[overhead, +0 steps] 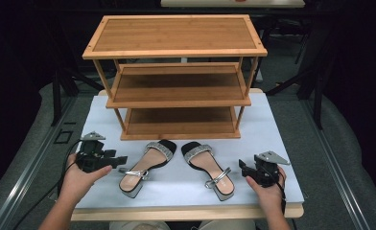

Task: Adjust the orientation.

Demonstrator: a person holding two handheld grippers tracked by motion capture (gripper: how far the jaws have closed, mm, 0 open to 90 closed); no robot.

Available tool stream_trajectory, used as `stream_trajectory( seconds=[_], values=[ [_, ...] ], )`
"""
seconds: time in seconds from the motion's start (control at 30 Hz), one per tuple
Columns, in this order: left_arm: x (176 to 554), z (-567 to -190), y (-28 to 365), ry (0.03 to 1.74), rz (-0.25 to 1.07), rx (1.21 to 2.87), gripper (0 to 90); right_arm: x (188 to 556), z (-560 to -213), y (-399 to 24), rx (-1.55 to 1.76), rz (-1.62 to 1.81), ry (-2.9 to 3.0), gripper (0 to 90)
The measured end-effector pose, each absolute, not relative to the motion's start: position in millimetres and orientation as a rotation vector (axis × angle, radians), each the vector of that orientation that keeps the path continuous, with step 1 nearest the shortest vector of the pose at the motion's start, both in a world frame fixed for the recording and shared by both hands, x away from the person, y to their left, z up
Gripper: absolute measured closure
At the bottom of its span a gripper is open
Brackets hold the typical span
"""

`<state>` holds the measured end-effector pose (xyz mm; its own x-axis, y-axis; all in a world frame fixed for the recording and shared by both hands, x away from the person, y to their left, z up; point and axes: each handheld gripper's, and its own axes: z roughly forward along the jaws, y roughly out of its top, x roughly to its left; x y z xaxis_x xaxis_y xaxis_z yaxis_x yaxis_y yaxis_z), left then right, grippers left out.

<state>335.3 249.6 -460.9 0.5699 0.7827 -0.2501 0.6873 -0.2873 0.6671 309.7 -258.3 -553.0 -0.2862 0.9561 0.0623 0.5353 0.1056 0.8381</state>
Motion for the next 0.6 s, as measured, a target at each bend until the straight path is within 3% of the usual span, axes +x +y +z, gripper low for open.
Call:
stream_trajectory(
  seconds=[0.23,0.5,0.6],
  values=[
    [342,-446,205,1.070,0.174,2.209,49.9,309,-554,-259,1.460,1.084,1.878,33.5],
    [356,-451,180,1.133,0.151,2.373,45.5,310,-556,-261,1.476,1.069,1.885,33.5],
    [368,-458,177,1.216,0.081,2.416,43.3,311,-557,-261,1.472,1.083,1.877,33.4]
  ],
)
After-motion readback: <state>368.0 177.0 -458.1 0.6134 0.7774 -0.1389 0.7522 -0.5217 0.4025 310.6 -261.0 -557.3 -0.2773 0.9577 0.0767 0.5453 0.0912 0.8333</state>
